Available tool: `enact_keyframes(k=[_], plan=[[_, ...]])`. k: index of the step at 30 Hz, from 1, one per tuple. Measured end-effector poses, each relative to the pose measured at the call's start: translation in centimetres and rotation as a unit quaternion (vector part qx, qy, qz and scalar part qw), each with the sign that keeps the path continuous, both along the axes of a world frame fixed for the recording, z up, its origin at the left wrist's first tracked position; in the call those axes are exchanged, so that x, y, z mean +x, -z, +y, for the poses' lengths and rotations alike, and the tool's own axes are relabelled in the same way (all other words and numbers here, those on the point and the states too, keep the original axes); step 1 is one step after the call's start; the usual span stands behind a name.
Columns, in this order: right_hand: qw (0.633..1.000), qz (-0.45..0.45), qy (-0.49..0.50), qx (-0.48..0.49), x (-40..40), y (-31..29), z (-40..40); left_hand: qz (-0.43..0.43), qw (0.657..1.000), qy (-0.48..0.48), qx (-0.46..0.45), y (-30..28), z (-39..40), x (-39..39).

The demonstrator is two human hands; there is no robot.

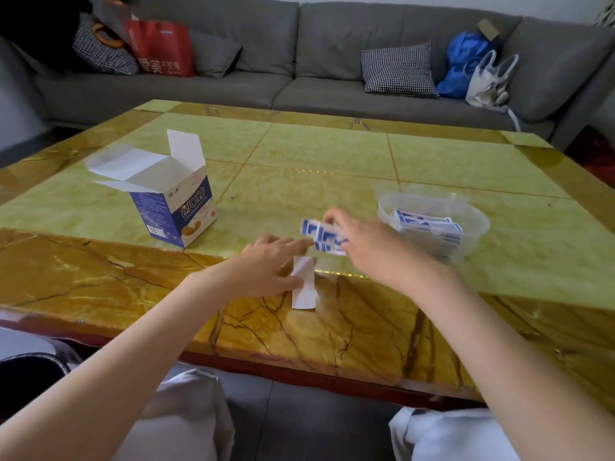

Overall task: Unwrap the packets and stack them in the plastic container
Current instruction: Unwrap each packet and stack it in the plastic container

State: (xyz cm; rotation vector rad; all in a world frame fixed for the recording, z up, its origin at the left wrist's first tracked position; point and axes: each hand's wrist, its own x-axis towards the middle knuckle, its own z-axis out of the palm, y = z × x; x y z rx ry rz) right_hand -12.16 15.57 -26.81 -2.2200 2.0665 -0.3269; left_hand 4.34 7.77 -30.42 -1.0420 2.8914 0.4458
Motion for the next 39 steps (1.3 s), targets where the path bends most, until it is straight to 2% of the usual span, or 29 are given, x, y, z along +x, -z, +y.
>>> enact_keyframes(k=[2,7,10,17,21,24,27,29,32,34,36,39], plan=[[0.999,0.031,-0.006,0.022,0.4,1.4,0.4,-0.004,1.000,0.008,0.027,-0.3,-0.3,-0.3],[0.999,-0.043,-0.004,0.030,-0.3,2.8,0.6,-0.038,0.998,-0.005,0.056,-1.2,-0.3,-1.5],[0.998,-0.054,0.004,0.038,-0.5,3.3,1.0,-0.037,0.996,-0.016,0.075,-1.4,-0.4,-1.6],[0.998,-0.062,0.012,0.024,-0.8,3.2,1.7,-0.036,0.997,-0.021,0.059,-1.5,-0.7,-1.4],[0.989,-0.138,0.043,0.015,-0.9,2.8,1.2,0.051,0.997,-0.011,0.065,-1.0,-0.8,-1.3],[0.965,-0.249,0.077,0.016,-1.0,2.0,0.8,0.159,0.987,0.011,-0.007,-1.1,-1.1,-0.6],[0.914,-0.391,0.107,0.030,-0.9,1.4,1.2,0.258,0.954,0.055,-0.144,-1.3,-1.0,0.3],[0.856,-0.503,0.115,0.046,-0.9,0.8,1.5,0.283,0.929,0.062,-0.230,-1.5,-0.6,0.6],[0.708,-0.696,0.101,0.070,-1.2,0.1,1.8,0.321,0.894,0.053,-0.307,-2.0,0.4,0.4],[0.619,-0.774,0.092,0.102,-1.2,-0.3,2.0,0.341,0.880,0.057,-0.325,-2.1,0.8,0.1],[0.580,-0.802,0.084,0.118,-1.1,-0.6,2.0,0.342,0.876,0.077,-0.332,-1.9,1.0,-0.2],[0.554,-0.822,0.065,0.116,-1.0,-1.2,1.8,0.335,0.872,0.104,-0.342,-1.8,1.1,-0.3]])
